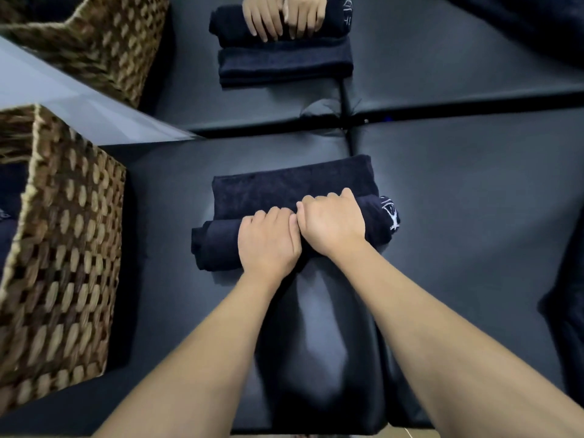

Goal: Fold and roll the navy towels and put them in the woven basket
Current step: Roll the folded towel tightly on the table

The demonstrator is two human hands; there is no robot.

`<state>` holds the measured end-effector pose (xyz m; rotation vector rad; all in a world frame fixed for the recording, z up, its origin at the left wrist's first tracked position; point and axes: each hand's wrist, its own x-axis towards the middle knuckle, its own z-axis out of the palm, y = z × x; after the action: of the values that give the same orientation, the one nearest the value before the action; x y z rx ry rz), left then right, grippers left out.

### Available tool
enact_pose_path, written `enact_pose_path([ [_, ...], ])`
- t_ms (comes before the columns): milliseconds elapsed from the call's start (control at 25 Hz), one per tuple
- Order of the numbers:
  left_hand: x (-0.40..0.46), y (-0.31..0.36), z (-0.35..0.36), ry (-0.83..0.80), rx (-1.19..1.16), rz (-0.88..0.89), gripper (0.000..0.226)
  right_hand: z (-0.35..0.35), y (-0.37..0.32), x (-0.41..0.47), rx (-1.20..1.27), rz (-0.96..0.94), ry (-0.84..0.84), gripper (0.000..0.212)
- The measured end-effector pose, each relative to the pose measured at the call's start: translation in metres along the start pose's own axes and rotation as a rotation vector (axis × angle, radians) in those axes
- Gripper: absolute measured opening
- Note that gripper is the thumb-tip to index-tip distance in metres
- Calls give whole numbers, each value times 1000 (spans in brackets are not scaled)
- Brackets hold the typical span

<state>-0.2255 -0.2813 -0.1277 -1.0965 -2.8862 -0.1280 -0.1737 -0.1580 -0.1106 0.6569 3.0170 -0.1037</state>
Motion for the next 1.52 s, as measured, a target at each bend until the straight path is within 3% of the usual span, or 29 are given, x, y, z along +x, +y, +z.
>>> enact_pose_path([
  [120,38,-2,-12,-199,35,6,42,18,-7,-23,13,65,273,29],
  [200,54,-1,-15,-284,-8,-45,46,32,-10,-36,10,38,330,30],
  [360,55,-1,-14,-235,-89,-143,48,24,-1,0,-13,12,390,20],
  [440,44,-4,-12,-89,-149,-145,43,15,-1,18,-24,-7,317,24],
  [520,26,-4,-5,49,-193,-110,36,6,2,33,-48,-38,127,23],
  [600,11,-1,5,96,-176,-108,38,-5,4,47,-38,-75,-106,22],
  [680,18,-1,7,111,-166,-120,37,-13,4,64,19,-68,-202,23],
  [760,43,-5,-2,56,-105,-102,38,-13,3,68,40,-18,-127,22],
  [920,96,-17,-14,-261,21,19,39,13,-12,23,75,70,212,25],
  [1040,110,-15,-13,-333,-42,-3,44,19,-9,22,55,47,230,33],
  [1160,103,-18,-9,-169,-120,-102,45,10,-1,53,-4,-28,174,28],
  [1320,72,-6,3,96,-249,-188,40,-11,4,87,-51,-94,-103,34],
  [1440,73,-2,5,117,-231,-228,41,-22,7,110,47,-82,-255,22],
  [1520,94,-8,-3,42,-166,-171,42,-23,6,117,94,-12,-266,22],
])
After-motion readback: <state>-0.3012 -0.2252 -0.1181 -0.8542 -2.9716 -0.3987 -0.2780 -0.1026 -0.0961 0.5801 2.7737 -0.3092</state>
